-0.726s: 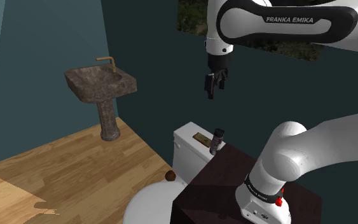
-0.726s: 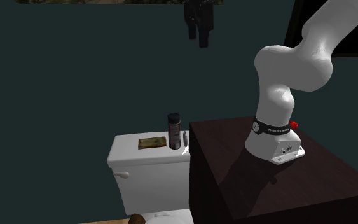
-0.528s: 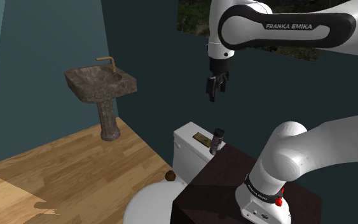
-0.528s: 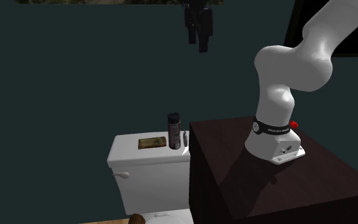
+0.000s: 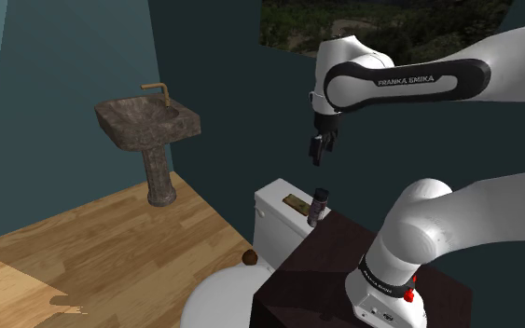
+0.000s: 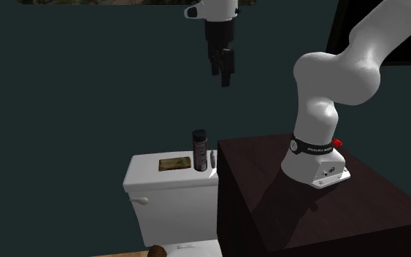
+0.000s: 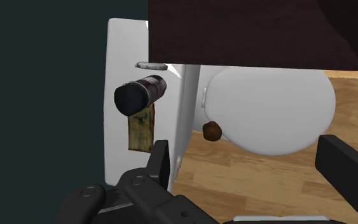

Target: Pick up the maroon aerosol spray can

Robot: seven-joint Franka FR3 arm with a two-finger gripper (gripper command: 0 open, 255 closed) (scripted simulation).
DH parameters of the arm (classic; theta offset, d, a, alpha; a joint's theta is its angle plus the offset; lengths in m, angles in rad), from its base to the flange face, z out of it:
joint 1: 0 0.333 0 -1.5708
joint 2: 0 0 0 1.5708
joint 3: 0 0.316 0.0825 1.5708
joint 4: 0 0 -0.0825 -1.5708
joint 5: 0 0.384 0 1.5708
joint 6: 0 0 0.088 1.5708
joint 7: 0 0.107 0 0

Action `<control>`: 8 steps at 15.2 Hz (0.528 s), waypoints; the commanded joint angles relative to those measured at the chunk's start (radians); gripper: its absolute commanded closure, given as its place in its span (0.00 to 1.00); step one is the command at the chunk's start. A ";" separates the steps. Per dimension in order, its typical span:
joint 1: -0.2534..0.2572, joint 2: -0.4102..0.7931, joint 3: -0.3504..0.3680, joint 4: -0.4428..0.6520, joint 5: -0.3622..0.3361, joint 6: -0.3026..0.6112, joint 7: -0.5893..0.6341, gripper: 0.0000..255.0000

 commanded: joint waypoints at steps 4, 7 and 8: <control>-0.049 0.042 -0.090 -0.111 -0.082 0.187 -0.063 0.00; -0.083 0.101 -0.149 -0.157 -0.135 0.311 -0.099 0.00; -0.093 0.126 -0.170 -0.169 -0.152 0.355 -0.111 0.00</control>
